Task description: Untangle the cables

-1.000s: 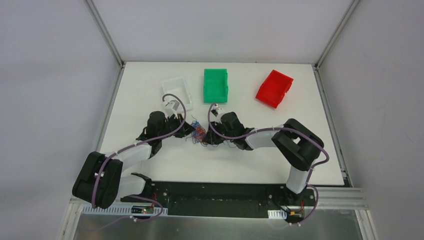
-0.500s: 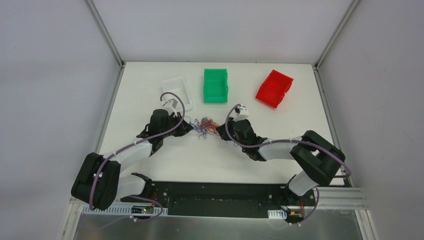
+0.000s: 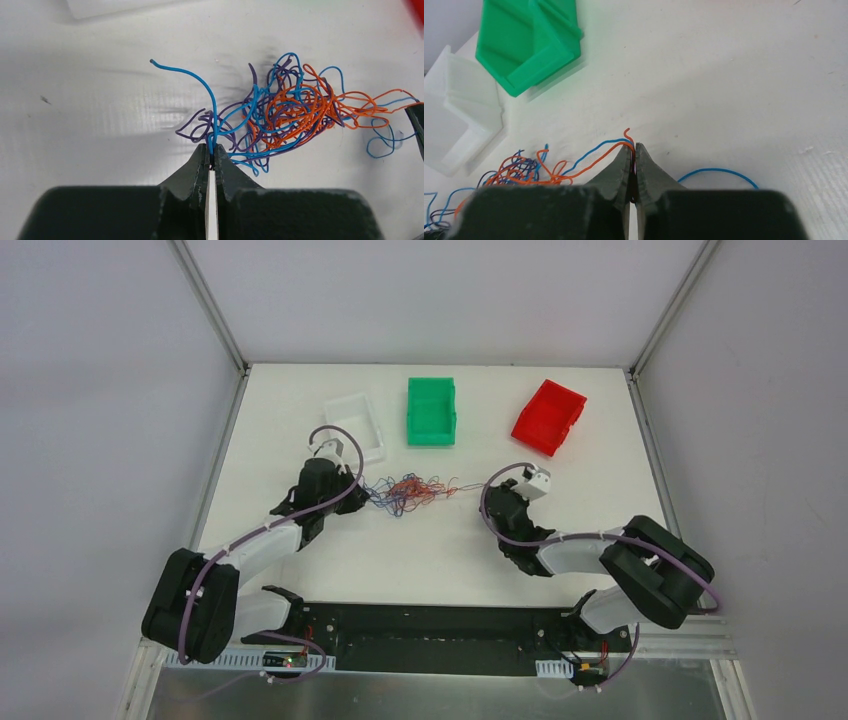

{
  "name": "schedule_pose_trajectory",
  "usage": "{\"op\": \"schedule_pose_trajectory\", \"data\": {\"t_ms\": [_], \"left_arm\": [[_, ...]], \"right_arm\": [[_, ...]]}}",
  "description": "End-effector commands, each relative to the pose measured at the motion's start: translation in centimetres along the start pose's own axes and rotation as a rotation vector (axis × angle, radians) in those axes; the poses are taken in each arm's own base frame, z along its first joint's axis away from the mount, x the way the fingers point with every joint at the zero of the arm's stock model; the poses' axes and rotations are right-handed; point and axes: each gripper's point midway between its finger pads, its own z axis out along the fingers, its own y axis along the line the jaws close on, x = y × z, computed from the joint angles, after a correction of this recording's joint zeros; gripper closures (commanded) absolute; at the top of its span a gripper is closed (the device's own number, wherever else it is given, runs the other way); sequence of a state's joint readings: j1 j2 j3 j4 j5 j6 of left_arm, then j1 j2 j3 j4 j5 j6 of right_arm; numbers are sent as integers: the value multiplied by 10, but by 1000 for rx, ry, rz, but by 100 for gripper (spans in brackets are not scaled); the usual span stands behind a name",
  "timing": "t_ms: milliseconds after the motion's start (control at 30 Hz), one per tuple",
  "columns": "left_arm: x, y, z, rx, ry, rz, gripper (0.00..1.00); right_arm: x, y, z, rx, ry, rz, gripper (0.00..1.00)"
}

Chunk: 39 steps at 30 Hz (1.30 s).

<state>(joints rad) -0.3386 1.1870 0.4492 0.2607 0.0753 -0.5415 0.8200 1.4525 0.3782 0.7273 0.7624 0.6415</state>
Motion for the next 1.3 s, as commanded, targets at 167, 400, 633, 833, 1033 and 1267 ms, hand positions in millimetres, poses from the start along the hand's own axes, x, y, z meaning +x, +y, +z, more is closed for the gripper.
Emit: {"op": "schedule_pose_trajectory", "data": {"t_ms": [167,400,633,833,1033,1267], "left_arm": [[3,-43,7,232,85,51,81],[10,-39,10,215,115,58,48],[6,-29,9,113,95,124,9],[1,-27,5,70,56,197,2],[13,-30,29,63,156,216,2],[31,-16,44,-25,307,209,30]], "right_arm": [[33,81,-9,-364,196,-193,43],[62,105,-13,-417,315,-349,35],[73,118,-12,-405,325,-463,29],[68,129,-8,-404,337,-559,16],[90,133,-6,-396,449,-594,22],[116,117,-2,-250,535,-606,35]]}}
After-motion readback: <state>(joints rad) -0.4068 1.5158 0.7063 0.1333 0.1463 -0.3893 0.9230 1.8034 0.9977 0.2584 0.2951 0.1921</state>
